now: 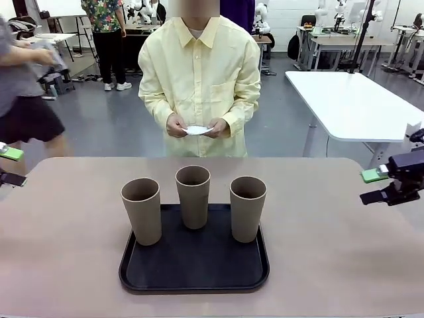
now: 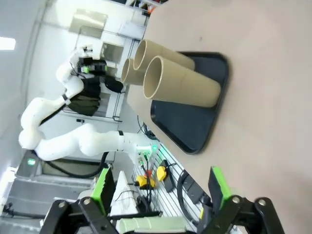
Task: Place coasters on the table and set cups on them.
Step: Pick up one Reusable plastic cup and place it on a coaster set by the human.
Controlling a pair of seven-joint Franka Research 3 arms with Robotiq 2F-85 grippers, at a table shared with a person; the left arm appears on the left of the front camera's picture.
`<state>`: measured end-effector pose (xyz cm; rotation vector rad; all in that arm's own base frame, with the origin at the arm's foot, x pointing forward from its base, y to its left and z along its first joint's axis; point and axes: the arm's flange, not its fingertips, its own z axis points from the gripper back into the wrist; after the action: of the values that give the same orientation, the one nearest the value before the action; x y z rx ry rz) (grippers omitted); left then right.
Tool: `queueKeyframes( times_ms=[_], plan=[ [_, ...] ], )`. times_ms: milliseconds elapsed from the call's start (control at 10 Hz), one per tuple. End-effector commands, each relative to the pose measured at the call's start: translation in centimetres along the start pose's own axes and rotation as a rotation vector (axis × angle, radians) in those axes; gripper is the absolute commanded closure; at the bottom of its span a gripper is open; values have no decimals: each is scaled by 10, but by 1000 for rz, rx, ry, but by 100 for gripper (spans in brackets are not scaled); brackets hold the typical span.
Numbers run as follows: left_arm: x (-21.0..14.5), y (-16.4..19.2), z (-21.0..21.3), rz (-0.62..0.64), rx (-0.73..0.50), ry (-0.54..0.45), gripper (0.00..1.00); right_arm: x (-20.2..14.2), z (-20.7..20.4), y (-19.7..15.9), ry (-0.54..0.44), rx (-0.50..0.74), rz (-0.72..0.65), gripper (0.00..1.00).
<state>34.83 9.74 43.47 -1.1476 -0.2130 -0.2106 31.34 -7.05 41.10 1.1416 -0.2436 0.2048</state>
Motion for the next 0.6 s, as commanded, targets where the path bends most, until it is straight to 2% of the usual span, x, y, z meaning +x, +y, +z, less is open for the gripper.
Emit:
queueKeyframes(
  times_ms=[0,500],
  plan=[
    [-18,-10,6,-1,-25,-70,0,-58,-6,4,-48,8,6,0],
    [-40,-9,12,86,-28,-135,0,-79,9,3,-95,2,-3,0]
  ],
)
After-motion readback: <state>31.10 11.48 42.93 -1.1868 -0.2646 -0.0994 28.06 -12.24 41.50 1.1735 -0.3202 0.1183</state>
